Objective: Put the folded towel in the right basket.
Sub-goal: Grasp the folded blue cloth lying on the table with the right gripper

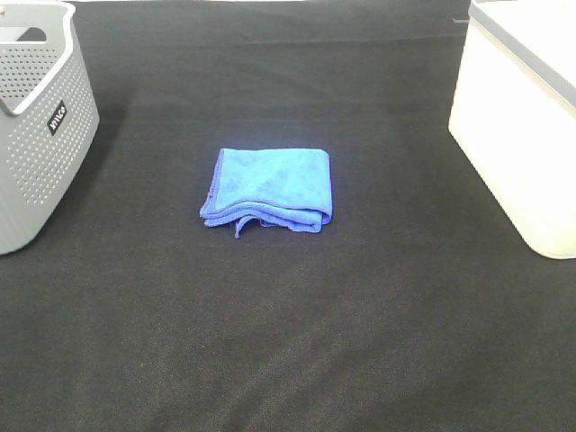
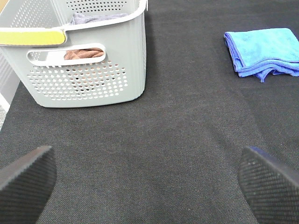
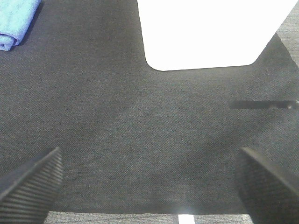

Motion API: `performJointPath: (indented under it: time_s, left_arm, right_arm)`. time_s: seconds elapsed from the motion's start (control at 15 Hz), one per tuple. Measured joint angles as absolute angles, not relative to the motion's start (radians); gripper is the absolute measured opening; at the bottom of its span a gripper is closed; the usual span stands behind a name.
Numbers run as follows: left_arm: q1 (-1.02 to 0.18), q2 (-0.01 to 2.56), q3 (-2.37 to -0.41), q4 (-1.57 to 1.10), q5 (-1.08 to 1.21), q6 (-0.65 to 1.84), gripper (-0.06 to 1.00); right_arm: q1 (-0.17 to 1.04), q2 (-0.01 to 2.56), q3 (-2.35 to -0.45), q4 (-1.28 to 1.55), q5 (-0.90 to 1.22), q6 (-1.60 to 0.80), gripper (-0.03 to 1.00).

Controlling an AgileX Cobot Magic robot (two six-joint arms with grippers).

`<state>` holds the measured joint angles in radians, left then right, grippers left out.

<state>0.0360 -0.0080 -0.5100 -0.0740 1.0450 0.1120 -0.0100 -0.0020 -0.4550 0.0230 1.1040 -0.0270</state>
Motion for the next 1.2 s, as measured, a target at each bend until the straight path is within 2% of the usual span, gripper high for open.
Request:
performJointPath:
  time_s: [1.2]
  left_arm:
    - [0.036,-0.008,-0.51,-0.074,1.045,0.112,0.99]
  right_arm:
    - [-0.01,-0.002,-0.455,0.023,1.104,-0.027,0.96]
